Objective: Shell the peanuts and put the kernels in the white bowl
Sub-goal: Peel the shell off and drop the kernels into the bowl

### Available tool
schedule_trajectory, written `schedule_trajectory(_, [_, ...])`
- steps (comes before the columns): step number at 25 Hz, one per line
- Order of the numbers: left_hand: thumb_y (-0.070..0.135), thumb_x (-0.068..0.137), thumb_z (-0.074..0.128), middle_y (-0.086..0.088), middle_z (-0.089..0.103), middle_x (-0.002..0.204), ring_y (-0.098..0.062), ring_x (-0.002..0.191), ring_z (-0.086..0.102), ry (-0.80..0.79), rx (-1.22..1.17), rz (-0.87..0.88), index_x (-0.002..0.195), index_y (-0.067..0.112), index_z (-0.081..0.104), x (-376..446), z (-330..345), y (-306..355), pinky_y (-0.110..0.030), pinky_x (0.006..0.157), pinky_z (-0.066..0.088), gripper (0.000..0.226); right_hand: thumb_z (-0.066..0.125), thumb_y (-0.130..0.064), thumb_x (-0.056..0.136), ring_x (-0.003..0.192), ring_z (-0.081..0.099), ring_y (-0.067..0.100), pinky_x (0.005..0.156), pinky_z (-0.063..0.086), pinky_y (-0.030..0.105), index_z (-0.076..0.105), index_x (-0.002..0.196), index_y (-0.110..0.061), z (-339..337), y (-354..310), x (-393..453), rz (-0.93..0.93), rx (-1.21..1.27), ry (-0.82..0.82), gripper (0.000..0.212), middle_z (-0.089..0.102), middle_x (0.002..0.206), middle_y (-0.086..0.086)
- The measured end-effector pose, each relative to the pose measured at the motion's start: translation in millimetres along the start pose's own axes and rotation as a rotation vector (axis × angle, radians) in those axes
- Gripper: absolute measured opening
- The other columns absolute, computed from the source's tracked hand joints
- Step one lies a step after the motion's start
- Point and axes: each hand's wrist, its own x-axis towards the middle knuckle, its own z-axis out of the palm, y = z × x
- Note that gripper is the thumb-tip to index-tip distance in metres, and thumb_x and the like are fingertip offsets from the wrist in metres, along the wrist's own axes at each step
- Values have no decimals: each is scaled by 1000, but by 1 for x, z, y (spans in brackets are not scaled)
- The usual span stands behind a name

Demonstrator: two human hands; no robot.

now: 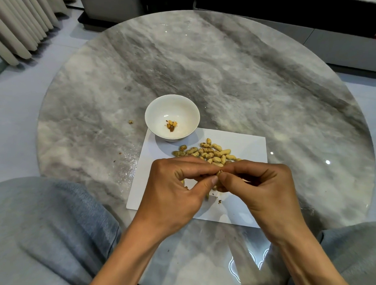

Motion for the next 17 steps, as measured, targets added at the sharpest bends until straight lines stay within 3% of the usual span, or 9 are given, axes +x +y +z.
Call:
schedule_trajectory(3, [7, 77, 77, 7, 77, 90, -7, 83, 73, 24, -20, 4, 94, 14, 80, -1, 4, 1, -23, 73, 58, 19, 73, 9, 77, 67, 70, 35, 68, 58, 41, 81, 73, -17, 5, 4, -3, -10, 43, 69, 28, 74, 66, 10])
schedule_trajectory(7, [8, 79, 77, 6, 77, 90, -12, 84, 74, 67, -98, -81, 94, 14, 80, -2, 10, 2, -27, 75, 60, 17, 74, 7, 79, 73, 74, 29, 72, 62, 36, 82, 75, -16, 6, 8, -2, 6, 88, 114, 25, 76, 73, 7])
schedule_trajectory(12, [-2, 81, 76, 5, 78, 86, -13, 82, 75, 50, -262, -312, 94, 25, 77, -1, 12, 7, -23, 74, 59, 30, 75, -11, 80, 79, 74, 17, 72, 58, 24, 81, 82, -22, 4, 5, 3, -24, 78, 51, 13, 77, 81, 0])
schedule_trajectory(17, [-8, 79, 74, -2, 78, 85, -17, 82, 76, 138, -440, -425, 93, 16, 77, 0, 12, 12, -21, 71, 58, 28, 70, -25, 79, 85, 73, 16, 74, 56, 23, 80, 93, -21, 12, 14, 2, 23, 122, 19, 18, 78, 91, 1])
